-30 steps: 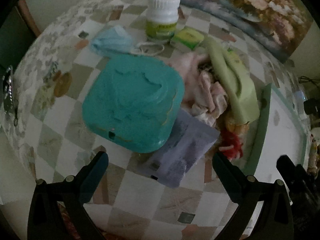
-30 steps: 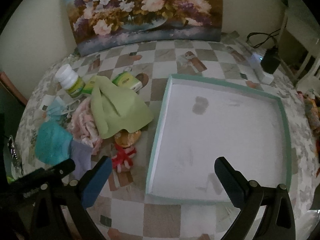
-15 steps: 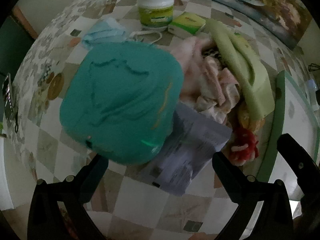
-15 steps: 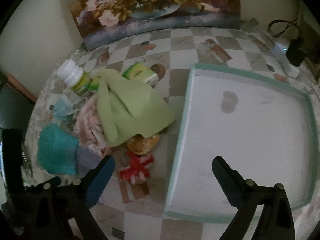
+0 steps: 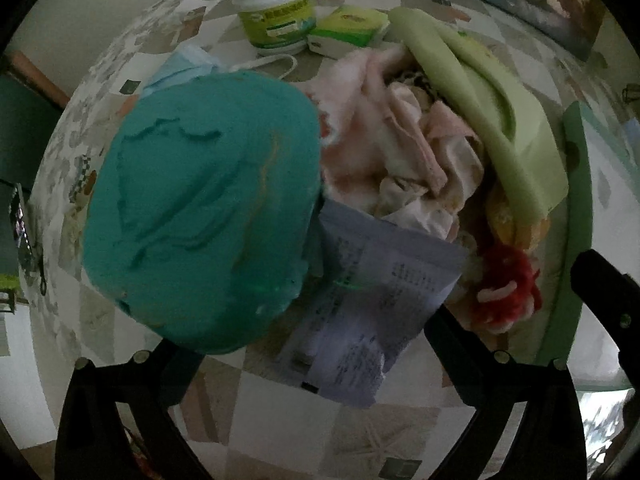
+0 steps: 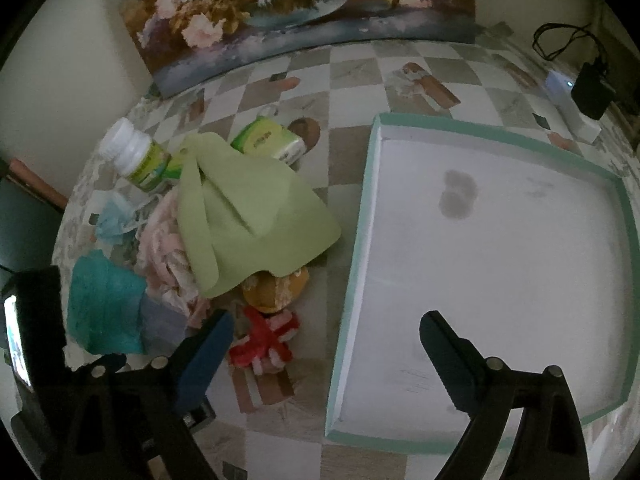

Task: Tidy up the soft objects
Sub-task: 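Grasp the lavender packet with the left tool while the right tool reaches for the red toy, then lift the lavender packet with the left tool while the right tool grasps the red toy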

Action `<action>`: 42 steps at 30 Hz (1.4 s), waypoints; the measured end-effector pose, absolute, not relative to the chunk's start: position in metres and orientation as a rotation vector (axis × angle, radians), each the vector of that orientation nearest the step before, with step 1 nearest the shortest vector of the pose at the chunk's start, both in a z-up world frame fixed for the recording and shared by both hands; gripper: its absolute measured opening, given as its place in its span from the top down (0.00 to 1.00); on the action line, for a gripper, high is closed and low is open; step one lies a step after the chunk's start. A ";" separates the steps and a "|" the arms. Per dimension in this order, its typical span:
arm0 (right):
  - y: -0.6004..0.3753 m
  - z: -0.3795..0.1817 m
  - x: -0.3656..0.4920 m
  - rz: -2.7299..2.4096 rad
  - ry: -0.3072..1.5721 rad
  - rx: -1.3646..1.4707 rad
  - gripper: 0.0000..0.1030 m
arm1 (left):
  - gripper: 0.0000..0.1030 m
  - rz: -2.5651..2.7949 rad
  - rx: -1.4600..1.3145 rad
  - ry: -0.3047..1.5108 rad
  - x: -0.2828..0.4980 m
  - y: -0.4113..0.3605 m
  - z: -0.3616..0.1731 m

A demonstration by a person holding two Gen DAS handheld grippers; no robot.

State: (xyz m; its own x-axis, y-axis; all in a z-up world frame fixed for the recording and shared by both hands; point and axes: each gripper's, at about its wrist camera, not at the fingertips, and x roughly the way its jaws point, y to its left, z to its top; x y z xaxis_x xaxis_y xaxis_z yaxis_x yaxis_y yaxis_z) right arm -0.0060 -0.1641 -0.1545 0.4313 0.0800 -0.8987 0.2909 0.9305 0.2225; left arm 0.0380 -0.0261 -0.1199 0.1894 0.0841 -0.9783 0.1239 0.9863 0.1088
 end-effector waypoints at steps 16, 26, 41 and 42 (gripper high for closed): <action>-0.140 -0.155 -0.002 -0.027 1.137 0.304 0.22 | 0.41 -0.071 -0.063 1.481 0.041 0.002 -0.152; -0.125 -0.167 0.003 0.050 1.191 0.274 0.42 | 0.41 -0.008 -0.202 1.517 0.030 0.057 -0.168; -0.083 -0.197 0.012 0.021 1.249 0.091 0.58 | 0.42 0.013 -0.164 1.526 0.014 0.055 -0.195; -0.080 -0.198 0.011 0.022 1.249 0.081 0.58 | 0.42 0.011 -0.168 1.529 0.014 0.054 -0.188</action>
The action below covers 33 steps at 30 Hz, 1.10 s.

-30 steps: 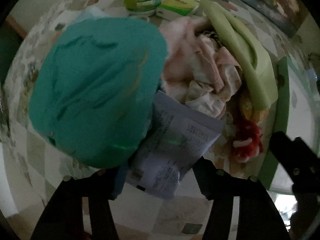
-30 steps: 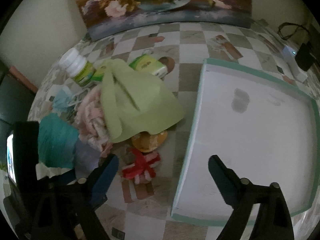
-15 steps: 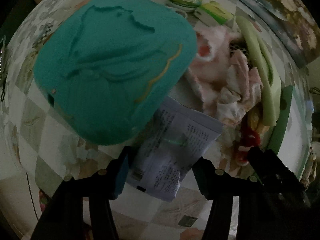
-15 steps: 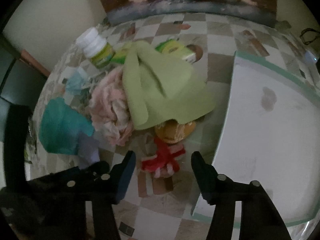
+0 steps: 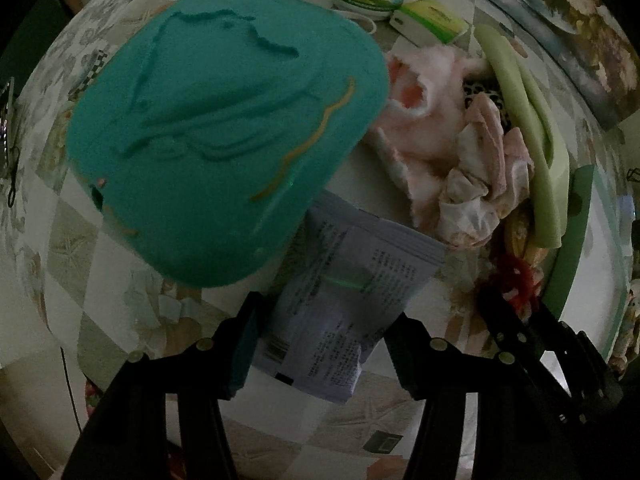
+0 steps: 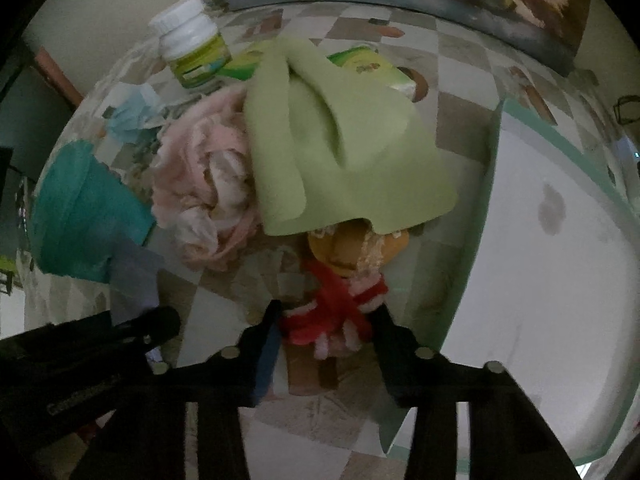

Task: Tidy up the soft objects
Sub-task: 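Lift the lavender packet with the left tool while the right tool grasps the red toy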

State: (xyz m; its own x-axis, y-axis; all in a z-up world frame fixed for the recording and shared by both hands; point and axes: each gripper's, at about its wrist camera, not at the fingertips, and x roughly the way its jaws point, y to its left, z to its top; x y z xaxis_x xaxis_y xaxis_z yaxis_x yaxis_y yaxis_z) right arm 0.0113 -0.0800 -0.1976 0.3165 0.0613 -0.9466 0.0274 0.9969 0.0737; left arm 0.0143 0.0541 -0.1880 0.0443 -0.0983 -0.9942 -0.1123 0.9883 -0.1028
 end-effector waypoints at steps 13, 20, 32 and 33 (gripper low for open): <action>-0.059 -0.186 0.008 0.027 1.237 0.116 0.60 | 0.53 -0.053 -0.297 1.555 0.007 0.075 -0.197; -0.072 -0.179 0.010 0.008 1.244 0.158 0.60 | 0.54 -0.064 -0.327 1.551 0.002 0.089 -0.207; -0.115 -0.153 -0.003 -0.023 1.238 0.196 0.60 | 0.54 -0.112 -0.338 1.547 -0.003 0.079 -0.198; -0.117 -0.151 -0.006 -0.026 1.234 0.202 0.60 | 0.54 -0.119 -0.337 1.545 -0.001 0.079 -0.197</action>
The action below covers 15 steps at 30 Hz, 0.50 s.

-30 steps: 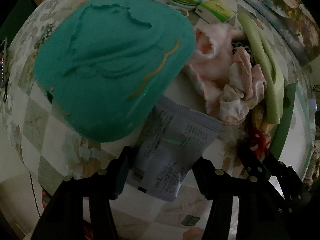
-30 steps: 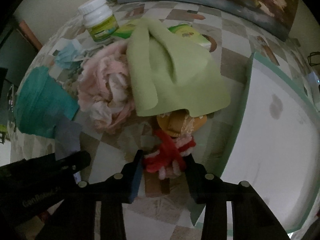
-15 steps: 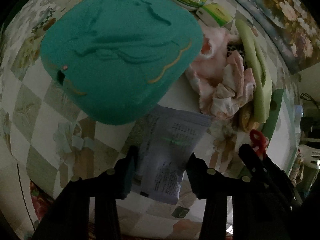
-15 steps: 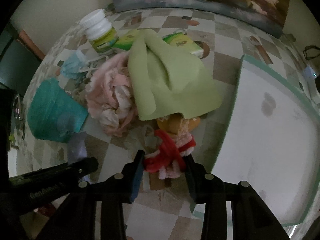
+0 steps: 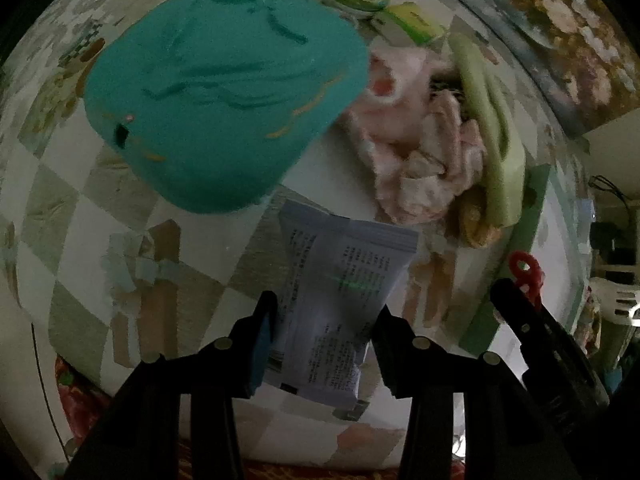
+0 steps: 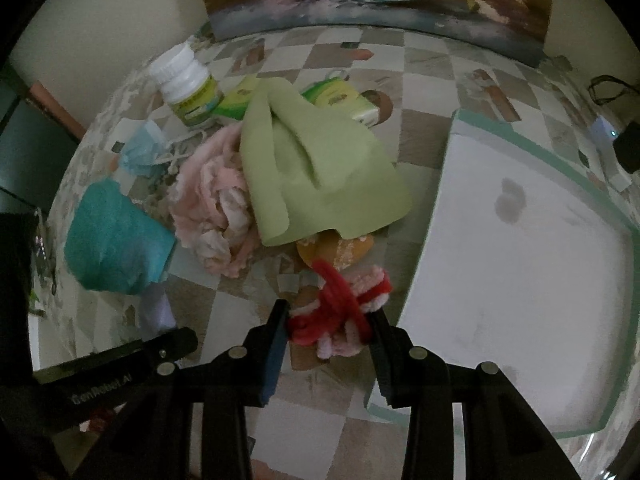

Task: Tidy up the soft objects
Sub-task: 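Lift the lavender packet with the left tool while the right tool grasps the red toy, then carry both items over the white tray and open both tools to drop them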

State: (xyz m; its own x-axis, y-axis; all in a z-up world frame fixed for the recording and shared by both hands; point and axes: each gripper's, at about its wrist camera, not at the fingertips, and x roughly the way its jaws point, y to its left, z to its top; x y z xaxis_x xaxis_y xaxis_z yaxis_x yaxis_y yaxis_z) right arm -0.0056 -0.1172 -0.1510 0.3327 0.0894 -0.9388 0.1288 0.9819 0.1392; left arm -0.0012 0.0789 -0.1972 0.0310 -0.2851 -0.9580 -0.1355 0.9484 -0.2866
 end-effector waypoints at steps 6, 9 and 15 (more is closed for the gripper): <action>-0.130 -0.135 -0.011 -0.054 1.183 0.238 0.60 | 0.54 -0.172 -0.323 1.526 -0.006 0.066 -0.188; -0.138 -0.128 -0.014 -0.077 1.159 0.258 0.60 | 0.54 -0.203 -0.308 1.513 -0.009 0.055 -0.181; -0.157 -0.114 -0.021 -0.156 1.111 0.276 0.60 | 0.54 -0.271 -0.248 1.481 -0.018 0.030 -0.163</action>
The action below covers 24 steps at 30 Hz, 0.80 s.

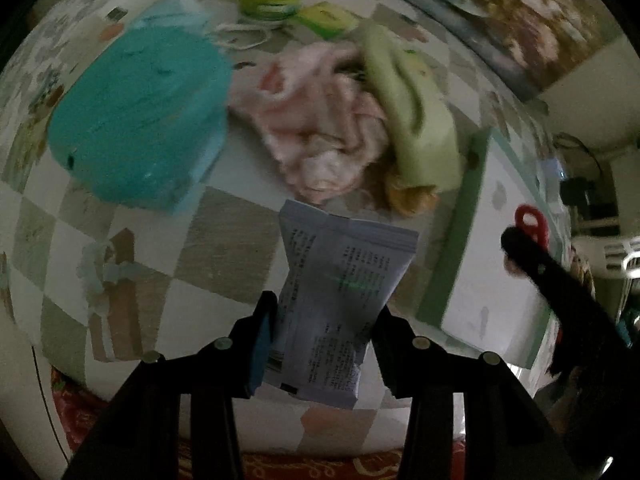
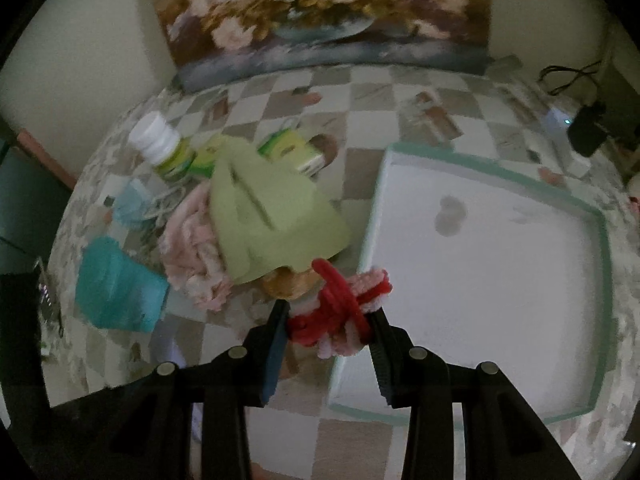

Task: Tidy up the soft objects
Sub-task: 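Carry both items over the white tray and open both tools to drop them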

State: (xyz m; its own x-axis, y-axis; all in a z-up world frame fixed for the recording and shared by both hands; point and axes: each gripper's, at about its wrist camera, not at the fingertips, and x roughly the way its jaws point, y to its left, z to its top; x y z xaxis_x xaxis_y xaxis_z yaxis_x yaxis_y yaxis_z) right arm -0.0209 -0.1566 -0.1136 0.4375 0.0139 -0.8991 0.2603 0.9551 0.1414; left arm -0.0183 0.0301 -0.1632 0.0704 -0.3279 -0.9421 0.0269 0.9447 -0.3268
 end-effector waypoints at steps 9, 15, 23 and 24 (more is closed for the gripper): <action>-0.199 -0.105 -0.029 -0.299 1.065 0.338 0.60 | 0.54 -0.341 -0.109 1.423 -0.024 -0.010 -0.138; -0.236 -0.115 -0.037 -0.375 1.086 0.435 0.60 | 0.54 -0.390 -0.026 1.426 -0.016 -0.049 -0.127; -0.283 -0.125 -0.053 -0.507 1.085 0.534 0.60 | 0.54 -0.435 0.047 1.408 -0.005 -0.103 -0.114; -0.289 -0.127 -0.056 -0.518 1.085 0.553 0.60 | 0.54 -0.440 0.050 1.409 -0.004 -0.108 -0.114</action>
